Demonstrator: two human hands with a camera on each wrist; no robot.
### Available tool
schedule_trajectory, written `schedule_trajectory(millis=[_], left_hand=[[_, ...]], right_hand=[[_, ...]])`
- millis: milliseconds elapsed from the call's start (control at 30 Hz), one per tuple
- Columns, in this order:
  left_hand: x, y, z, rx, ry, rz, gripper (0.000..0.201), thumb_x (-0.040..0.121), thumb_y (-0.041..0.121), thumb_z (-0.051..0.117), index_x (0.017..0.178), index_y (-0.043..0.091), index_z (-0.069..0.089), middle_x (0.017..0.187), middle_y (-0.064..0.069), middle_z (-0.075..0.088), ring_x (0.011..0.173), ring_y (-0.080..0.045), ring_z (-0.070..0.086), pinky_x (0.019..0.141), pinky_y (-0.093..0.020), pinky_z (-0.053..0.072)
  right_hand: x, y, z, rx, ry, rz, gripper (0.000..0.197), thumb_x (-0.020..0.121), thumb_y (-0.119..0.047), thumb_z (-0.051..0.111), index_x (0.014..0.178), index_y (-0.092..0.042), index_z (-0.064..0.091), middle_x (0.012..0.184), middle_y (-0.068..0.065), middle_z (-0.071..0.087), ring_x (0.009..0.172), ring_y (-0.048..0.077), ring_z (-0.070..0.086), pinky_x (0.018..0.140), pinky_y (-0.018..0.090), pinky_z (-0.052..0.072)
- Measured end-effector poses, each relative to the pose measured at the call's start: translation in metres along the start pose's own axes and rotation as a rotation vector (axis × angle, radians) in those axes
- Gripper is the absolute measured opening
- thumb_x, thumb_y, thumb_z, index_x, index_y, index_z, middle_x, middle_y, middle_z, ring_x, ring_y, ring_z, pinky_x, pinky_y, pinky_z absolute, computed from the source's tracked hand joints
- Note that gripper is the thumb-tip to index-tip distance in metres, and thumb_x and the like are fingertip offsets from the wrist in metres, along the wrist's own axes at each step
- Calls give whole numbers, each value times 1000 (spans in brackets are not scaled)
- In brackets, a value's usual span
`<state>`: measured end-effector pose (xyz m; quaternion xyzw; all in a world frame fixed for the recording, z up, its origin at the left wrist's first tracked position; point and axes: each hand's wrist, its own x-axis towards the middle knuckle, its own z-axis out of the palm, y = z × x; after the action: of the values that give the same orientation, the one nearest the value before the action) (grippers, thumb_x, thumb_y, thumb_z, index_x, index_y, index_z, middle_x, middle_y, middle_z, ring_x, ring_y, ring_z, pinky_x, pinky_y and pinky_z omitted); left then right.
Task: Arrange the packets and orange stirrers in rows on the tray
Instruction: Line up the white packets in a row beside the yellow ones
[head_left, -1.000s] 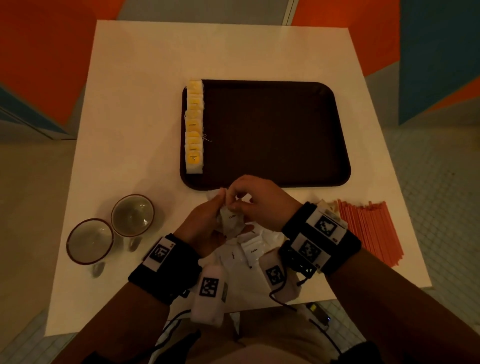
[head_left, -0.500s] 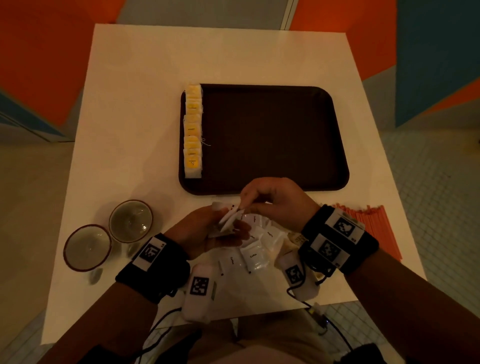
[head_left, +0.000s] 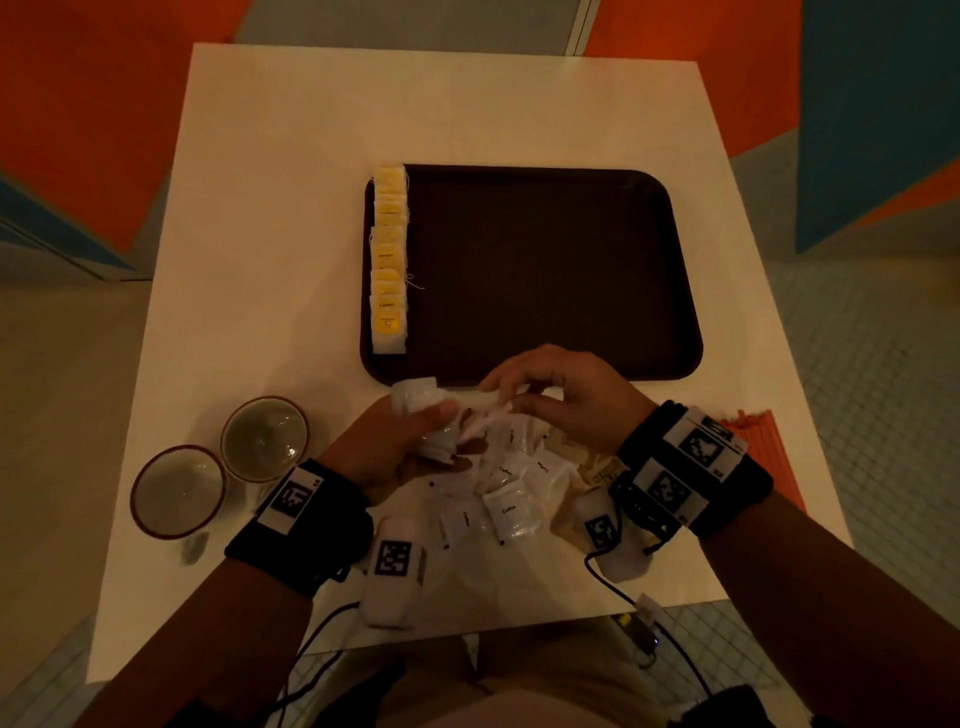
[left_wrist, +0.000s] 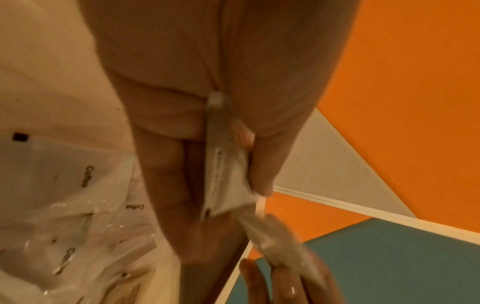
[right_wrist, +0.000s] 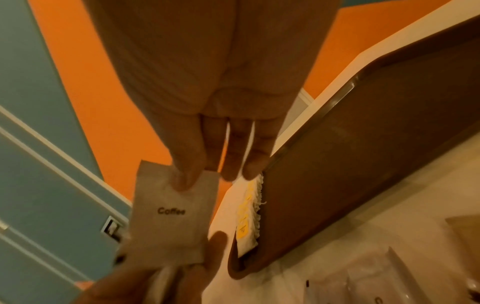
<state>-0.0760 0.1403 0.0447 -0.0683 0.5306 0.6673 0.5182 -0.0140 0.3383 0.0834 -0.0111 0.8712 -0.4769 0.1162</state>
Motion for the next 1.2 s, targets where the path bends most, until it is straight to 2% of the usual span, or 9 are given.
schedule_trajectory(millis=[200,367,467,600,667,733,800,1033,1200], left_hand=[[-1,-3,9,-47,83,32,14,91,18,49,98,14,60,80,-9,69,68,-17,70,62,-34,59],[-2,2,17,-63,40,-105,55,86,61,30,103,19,62,94,-11,72,84,-25,70,65,-37,58],[-3,4,21,-144,-51,-148,70,81,69,21,107,19,61,101,-11,72,91,-29,69,75,-40,58],[-2,2,26,-60,-45,-106,64,76,66,33,112,20,60,110,-14,66,94,-25,66,71,-34,58],[0,2,24,-6,8,-86,63,82,64,33,114,16,60,113,-20,62,95,-26,64,74,-35,58],[1,3,20,6,14,-73,64,85,66,26,112,19,61,114,-17,65,101,-27,65,82,-38,56],[0,6,20,-23,-12,-62,64,86,65,18,106,23,62,104,-9,71,97,-21,68,78,-35,58],[-2,9,20,30,52,-46,64,84,67,23,104,22,64,117,-19,63,111,-31,60,91,-47,50],[-1,4,22,55,97,-38,62,85,67,22,100,23,63,100,-7,70,90,-19,69,81,-37,57]], right_hand=[[4,-8,0,197,174,185,12,86,-9,59,95,-17,61,87,-7,63,81,7,62,75,21,53],[9,-16,9,193,100,269,11,84,-17,63,95,-18,64,80,-10,65,73,-1,62,69,15,51],[14,-19,21,68,65,255,11,85,-20,62,94,-16,65,81,-12,61,72,-3,55,69,10,45],[19,-20,42,-121,181,124,11,84,-19,61,94,-15,66,98,-1,61,88,8,47,75,13,34],[18,-19,46,-94,184,102,28,81,-25,65,107,-17,61,117,2,55,108,15,44,94,24,35],[17,-19,46,-146,-7,105,74,73,-39,71,135,-19,38,142,2,37,133,19,28,111,35,23],[18,-19,48,-289,-153,112,101,67,-48,73,144,-20,15,151,1,22,141,19,13,113,39,14],[19,-16,44,-222,43,47,67,71,-43,72,130,-26,45,138,-4,38,127,20,31,105,45,31],[22,-23,47,-240,87,46,53,72,-28,73,121,-21,55,125,0,47,110,22,37,95,44,37]])
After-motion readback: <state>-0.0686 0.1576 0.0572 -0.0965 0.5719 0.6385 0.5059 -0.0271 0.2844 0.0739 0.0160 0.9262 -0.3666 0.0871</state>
